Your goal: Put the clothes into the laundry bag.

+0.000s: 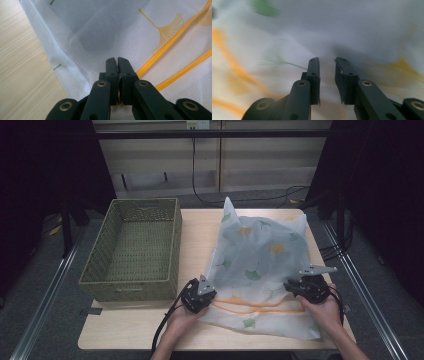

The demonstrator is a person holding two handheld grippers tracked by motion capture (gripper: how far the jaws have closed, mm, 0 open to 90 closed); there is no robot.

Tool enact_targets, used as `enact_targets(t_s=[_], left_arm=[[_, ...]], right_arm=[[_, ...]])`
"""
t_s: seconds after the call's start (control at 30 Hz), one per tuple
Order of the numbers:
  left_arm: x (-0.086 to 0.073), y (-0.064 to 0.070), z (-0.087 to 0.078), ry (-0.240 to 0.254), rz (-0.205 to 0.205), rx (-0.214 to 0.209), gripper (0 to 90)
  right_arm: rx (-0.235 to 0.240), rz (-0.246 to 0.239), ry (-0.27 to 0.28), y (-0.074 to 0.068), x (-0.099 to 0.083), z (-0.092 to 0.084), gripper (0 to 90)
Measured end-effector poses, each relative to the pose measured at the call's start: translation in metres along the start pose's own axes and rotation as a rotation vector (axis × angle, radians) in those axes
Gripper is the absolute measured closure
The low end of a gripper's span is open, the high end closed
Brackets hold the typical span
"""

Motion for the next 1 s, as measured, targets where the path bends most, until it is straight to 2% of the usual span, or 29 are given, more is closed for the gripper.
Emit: enact_targets(t_s=[0.03, 0.1, 0.13, 0.2, 0.23, 0.27, 0.3, 0.33, 0.37, 0.5, 0.57, 0.63, 0.7, 0.73, 0.77, 0.8, 0.83, 0.9, 0.97, 1.0], left_arm=[[-0.002, 0.000, -0.002, -0.002, -0.017, -0.001, 87.2], [-0.005, 0.002, -0.006, 0.009, -0.037, -0.010, 87.0], [-0.005, 0.002, -0.006, 0.027, -0.050, -0.004, 86.9], [-0.007, 0.004, -0.009, 0.022, -0.042, -0.002, 85.3], [-0.009, 0.004, -0.011, 0.003, -0.029, 0.001, 83.9], [-0.009, 0.005, -0.011, 0.011, -0.044, 0.008, 82.2], [-0.010, 0.005, -0.013, 0.000, -0.034, 0.006, 80.8], [-0.009, 0.006, -0.013, 0.017, -0.059, 0.000, 80.6], [-0.011, 0.005, -0.014, 0.008, -0.052, -0.001, 80.4], [-0.013, 0.003, -0.015, 0.016, -0.080, -0.004, 76.8], [-0.013, 0.002, -0.015, 0.022, -0.089, -0.002, 74.3], [-0.014, -0.001, -0.016, 0.003, -0.088, 0.019, 69.9], [-0.015, -0.003, -0.015, -0.004, -0.111, 0.019, 64.7], [-0.014, -0.006, -0.014, 0.007, -0.121, 0.033, 64.1], [-0.015, -0.009, -0.014, -0.003, -0.110, 0.043, 63.3], [-0.014, -0.009, -0.013, 0.004, -0.127, 0.032, 63.4], [-0.014, -0.011, -0.013, 0.000, -0.126, 0.033, 63.5], [-0.015, -0.015, -0.013, -0.004, -0.116, 0.049, 63.4], [-0.015, -0.017, -0.012, 0.006, -0.125, 0.062, 63.4], [-0.016, -0.019, -0.013, 0.000, -0.122, 0.084, 63.4]], right_arm=[[0.005, 0.016, -0.020, 0.005, -0.002, 0.005, 71.9], [-0.011, -0.015, -0.038, 0.011, -0.002, 0.015, 71.8], [-0.013, -0.012, -0.047, 0.011, 0.000, 0.020, 71.4], [-0.019, -0.036, -0.063, 0.011, 0.003, 0.030, 71.1], [-0.018, -0.042, -0.069, 0.010, 0.005, 0.034, 71.0], [-0.017, -0.053, -0.063, 0.009, 0.008, 0.038, 70.7], [-0.018, -0.063, -0.060, 0.010, 0.012, 0.042, 70.2], [-0.013, -0.063, -0.060, 0.010, 0.014, 0.044, 70.1], [-0.016, -0.070, -0.057, 0.011, 0.018, 0.048, 70.1], [0.000, -0.082, -0.039, 0.013, 0.031, 0.063, 69.5], [-0.008, -0.088, -0.031, 0.014, 0.038, 0.069, 69.5], [0.003, -0.088, -0.023, 0.014, 0.045, 0.077, 68.7], [0.013, -0.078, -0.019, 0.014, 0.051, 0.083, 67.7], [0.019, -0.085, -0.013, 0.014, 0.052, 0.085, 66.5], [0.026, -0.073, -0.012, 0.013, 0.052, 0.085, 64.7], [0.025, -0.072, -0.016, 0.012, 0.051, 0.084, 64.2], [0.030, -0.076, -0.020, 0.010, 0.050, 0.082, 63.9], [0.047, -0.071, -0.029, 0.008, 0.045, 0.077, 63.7], [0.052, -0.073, -0.029, 0.007, 0.039, 0.071, 63.9], [0.063, -0.067, -0.035, 0.004, 0.036, 0.068, 63.7]])
Point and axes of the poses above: each handheld gripper's, and its own axes: z roughly forward along the jaws, x roughly out of its top, y roughly to its right, the point moved 10 cm from there along z, roughly forward along the jaws, and after that the axes turned 6 degrees about x, right-handed, at the moved point
